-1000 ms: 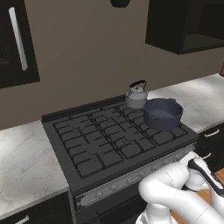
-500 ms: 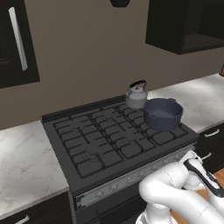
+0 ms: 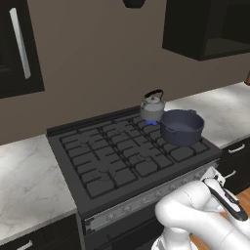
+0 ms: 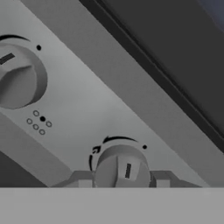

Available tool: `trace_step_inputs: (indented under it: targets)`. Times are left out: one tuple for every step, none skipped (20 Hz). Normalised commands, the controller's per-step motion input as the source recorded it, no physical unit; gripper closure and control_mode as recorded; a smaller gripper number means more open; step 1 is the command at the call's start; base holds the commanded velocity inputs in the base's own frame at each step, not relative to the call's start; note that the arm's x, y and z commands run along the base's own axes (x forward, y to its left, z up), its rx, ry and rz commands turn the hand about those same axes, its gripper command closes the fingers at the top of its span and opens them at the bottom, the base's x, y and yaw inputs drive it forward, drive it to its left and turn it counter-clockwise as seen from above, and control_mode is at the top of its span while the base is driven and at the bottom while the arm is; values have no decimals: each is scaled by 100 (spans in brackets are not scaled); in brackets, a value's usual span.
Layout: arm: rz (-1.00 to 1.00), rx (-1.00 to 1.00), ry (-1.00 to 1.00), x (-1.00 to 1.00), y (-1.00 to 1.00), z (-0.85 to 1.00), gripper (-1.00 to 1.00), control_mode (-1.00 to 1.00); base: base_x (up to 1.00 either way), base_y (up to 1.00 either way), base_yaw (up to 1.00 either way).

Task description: Pick the kettle from the cabinet and place it on a stove burner. Then pick the pot from the counter and place it on another stove burner. Finally, turn both burners on.

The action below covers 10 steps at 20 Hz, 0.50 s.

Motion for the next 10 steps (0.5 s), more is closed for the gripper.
trace_step_inputs:
  targets:
    - [0, -21, -2, -5, 0, 0, 100, -100, 0, 0, 0]
    - [0, -18, 0, -5, 0, 0, 100, -100, 0, 0, 0]
    - [0, -2, -2, -16, 0, 0, 100, -100, 0, 0, 0]
    - [0, -1, 0, -7, 5, 0, 100, -100, 0, 0, 0]
    - [0, 0, 0, 0, 5, 0, 100, -100, 0, 0, 0]
    - [0, 0, 0, 0, 12, 0, 100, -100, 0, 0, 0]
    - [0, 0, 0, 0, 24, -1, -100, -100, 0, 0, 0]
    - [0, 0, 0, 0, 14, 0, -100, -100, 0, 0, 0]
    - [0, 0, -1, 0, 7, 0, -100, -100, 0, 0, 0]
    - [0, 0, -4, 0, 2, 0, -100, -100, 0, 0, 0]
